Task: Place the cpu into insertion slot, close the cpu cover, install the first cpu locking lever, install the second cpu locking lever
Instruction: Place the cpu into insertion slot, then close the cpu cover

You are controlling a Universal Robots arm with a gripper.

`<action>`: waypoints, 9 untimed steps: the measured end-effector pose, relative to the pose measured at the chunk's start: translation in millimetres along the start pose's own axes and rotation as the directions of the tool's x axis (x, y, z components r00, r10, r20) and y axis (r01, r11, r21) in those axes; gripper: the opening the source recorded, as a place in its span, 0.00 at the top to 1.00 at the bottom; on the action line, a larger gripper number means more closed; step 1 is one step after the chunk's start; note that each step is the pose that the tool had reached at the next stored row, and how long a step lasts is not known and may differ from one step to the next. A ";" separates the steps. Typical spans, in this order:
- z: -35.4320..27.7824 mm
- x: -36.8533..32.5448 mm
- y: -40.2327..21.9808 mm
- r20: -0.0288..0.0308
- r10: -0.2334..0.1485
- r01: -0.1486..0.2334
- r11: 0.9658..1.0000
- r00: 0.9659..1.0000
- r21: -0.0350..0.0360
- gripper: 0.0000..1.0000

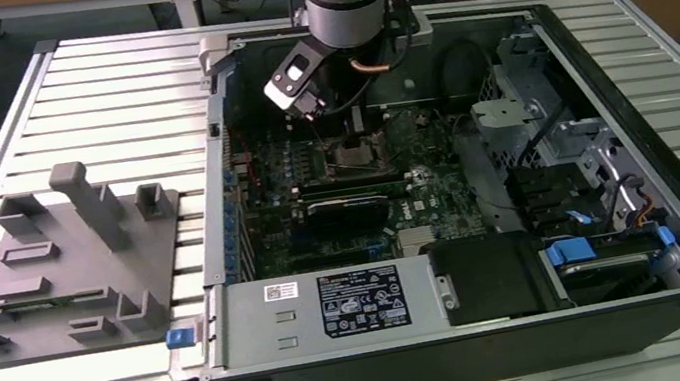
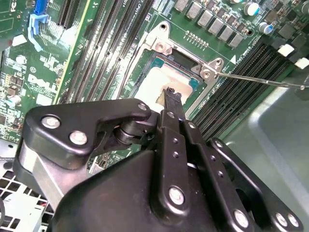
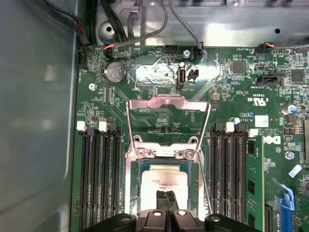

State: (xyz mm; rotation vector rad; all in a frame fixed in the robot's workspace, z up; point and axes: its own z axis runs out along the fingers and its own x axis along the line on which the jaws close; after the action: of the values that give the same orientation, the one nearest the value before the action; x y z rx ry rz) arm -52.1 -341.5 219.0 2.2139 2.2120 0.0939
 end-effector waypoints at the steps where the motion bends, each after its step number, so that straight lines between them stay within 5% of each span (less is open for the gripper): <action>1: 0.0 0.0 0.0 0.000 0.000 0.000 1.000 1.000 0.000 0.89; 9: -2.7 0.1 0.1 0.000 0.000 0.000 1.000 1.000 0.000 0.89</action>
State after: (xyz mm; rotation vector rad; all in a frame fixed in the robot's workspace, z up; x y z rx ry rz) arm -52.2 -341.5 221.7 2.2139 2.2120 0.0936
